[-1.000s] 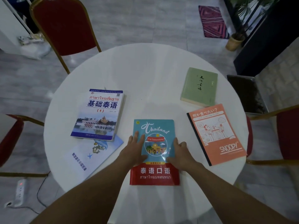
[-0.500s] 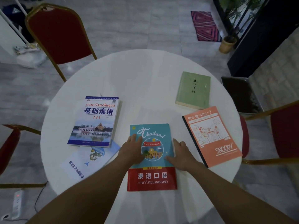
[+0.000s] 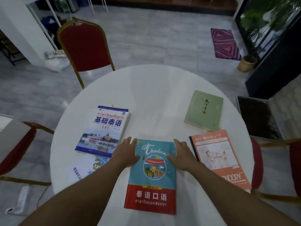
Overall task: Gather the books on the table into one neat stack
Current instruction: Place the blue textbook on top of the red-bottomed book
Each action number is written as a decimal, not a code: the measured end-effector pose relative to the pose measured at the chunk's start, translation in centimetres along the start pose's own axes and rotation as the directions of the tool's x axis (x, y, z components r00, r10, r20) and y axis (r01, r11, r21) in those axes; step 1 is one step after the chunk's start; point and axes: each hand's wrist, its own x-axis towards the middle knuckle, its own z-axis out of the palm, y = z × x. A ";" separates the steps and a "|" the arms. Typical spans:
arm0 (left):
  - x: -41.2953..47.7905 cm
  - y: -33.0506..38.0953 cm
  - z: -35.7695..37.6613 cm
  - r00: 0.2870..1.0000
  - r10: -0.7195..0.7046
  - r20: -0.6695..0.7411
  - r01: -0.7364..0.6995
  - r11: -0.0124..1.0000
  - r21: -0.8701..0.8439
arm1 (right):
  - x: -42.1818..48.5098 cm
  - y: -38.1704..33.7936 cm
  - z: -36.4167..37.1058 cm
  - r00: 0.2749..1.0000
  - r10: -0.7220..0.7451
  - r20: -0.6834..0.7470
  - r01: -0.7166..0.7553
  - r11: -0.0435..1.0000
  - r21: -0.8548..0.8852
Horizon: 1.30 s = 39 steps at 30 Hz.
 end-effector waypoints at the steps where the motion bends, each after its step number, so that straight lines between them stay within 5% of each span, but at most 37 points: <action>1: 0.1 0.0 -0.2 1.000 -0.012 -0.003 0.012 1.000 -0.011 | 0.3 -0.1 -0.3 1.000 0.000 0.008 0.001 1.000 -0.013; 18: -0.8 -5.1 -3.3 0.986 -0.157 -0.061 0.154 0.987 -0.049 | 4.1 -6.5 -0.1 0.989 -0.112 0.094 0.120 0.989 -0.086; 30: 0.1 -14.5 -4.5 0.975 -0.208 -0.080 0.199 0.974 -0.112 | 6.7 -14.1 6.7 0.983 -0.086 0.163 0.093 0.995 -0.033; 39: 2.2 -19.6 -3.1 0.909 -0.399 -0.117 0.354 0.891 -0.286 | 8.1 -19.4 13.1 0.979 -0.101 0.175 0.085 0.992 0.096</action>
